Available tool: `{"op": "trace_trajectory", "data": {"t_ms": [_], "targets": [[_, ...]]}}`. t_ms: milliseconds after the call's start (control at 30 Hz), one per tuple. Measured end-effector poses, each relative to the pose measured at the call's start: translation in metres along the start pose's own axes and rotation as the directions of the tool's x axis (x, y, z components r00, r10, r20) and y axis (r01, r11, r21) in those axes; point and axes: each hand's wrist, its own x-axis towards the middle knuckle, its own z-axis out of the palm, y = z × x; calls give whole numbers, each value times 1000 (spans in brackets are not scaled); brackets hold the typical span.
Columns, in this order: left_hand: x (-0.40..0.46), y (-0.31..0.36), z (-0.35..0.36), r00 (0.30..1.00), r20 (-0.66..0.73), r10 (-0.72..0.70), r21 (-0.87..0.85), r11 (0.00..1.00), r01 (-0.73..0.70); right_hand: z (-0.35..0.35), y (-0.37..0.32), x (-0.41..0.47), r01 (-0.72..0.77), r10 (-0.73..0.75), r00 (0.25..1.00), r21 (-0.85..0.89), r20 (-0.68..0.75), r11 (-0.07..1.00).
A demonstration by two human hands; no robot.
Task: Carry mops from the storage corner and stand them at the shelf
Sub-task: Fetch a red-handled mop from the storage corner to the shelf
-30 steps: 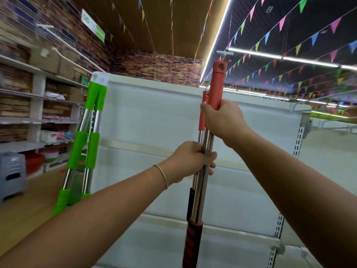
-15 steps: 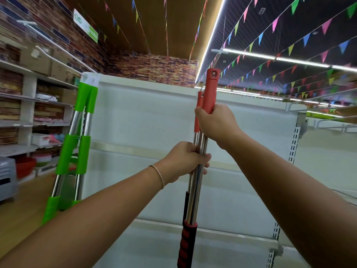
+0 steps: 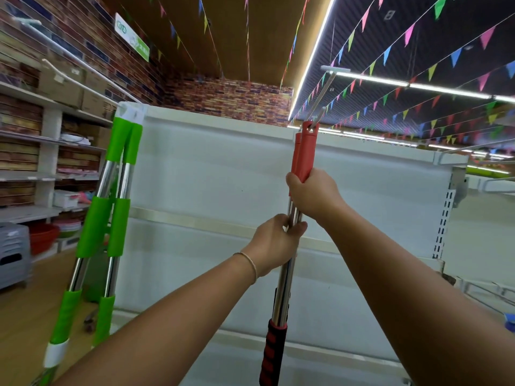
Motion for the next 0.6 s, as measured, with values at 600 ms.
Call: {"op": "trace_trajectory", "data": {"t_ms": [600], "targets": [[48, -19, 3, 991, -55, 126, 299, 949, -104, 38, 31, 46, -24, -18, 992, -328, -125, 944]]}}
